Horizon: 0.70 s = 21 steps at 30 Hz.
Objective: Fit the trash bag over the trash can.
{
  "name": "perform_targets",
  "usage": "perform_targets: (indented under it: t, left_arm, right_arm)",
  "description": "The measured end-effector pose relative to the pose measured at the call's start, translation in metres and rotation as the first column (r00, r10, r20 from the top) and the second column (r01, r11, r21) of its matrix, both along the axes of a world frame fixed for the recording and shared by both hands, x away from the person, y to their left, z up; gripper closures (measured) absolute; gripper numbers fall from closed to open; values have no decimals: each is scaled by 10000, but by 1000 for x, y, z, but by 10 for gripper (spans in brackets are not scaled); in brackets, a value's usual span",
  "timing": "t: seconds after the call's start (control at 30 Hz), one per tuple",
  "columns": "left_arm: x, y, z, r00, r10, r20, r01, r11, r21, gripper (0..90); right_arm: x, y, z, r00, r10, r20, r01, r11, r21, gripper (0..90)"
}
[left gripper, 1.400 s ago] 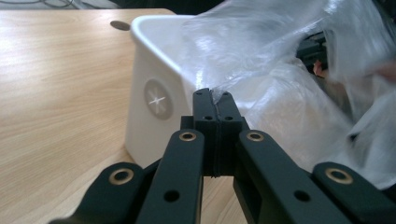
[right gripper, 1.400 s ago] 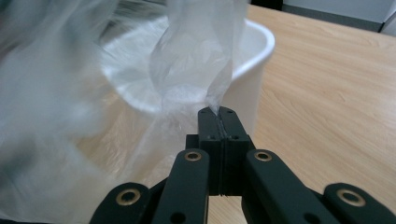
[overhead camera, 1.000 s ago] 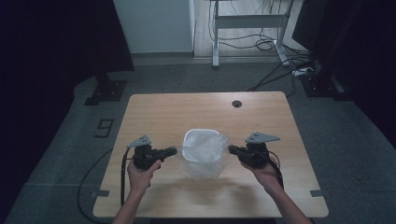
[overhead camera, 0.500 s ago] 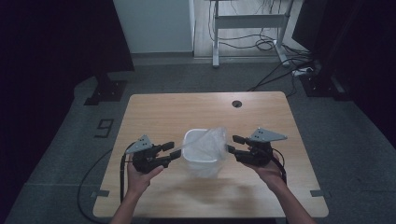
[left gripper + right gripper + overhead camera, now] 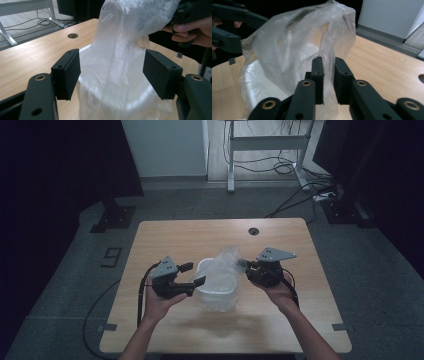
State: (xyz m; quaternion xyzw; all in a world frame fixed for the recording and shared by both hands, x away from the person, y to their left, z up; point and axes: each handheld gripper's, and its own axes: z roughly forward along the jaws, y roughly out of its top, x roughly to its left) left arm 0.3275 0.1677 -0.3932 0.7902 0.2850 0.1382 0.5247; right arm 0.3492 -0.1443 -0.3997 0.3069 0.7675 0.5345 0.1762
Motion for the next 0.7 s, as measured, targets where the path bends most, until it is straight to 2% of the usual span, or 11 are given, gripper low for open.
perform_targets:
  t: [0.13,0.23,0.3,0.37,0.43,0.53,0.63,0.7]
  left_arm:
    - [10,-11,4,9999,-153,4,152,9993,350,379]
    - [18,-17,4,9996,-173,-228,185,9985,508,615]
    - [26,-16,4,9975,-298,-634,314,9992,242,766]
    - [35,-12,2,9944,-295,-1017,280,9995,-163,857]
    - [43,-5,0,9919,-135,-1263,69,9986,-530,885]
    - [54,7,-6,9846,30,-1751,-212,9945,-1023,893]
    - [62,16,-14,9777,88,-2101,-375,9904,-1330,893]
    - [66,20,-19,9732,167,-2293,-497,9890,-1391,893]
  right_arm:
    - [0,4,3,9999,61,156,-61,10000,-19,867]
    - [1,6,5,9997,86,232,-84,9999,-115,883]
    - [2,7,6,9997,64,239,-60,9998,-172,888]
    - [4,5,4,9998,-78,164,82,9997,-221,890]
    - [7,3,2,9997,-253,-12,252,9995,-175,890]
    - [12,-2,-3,9980,-609,-186,604,9978,-283,891]
    - [19,-5,-11,9956,-811,-475,801,9965,-226,891]
    - [23,-6,-16,9937,-938,-613,926,9954,-230,891]
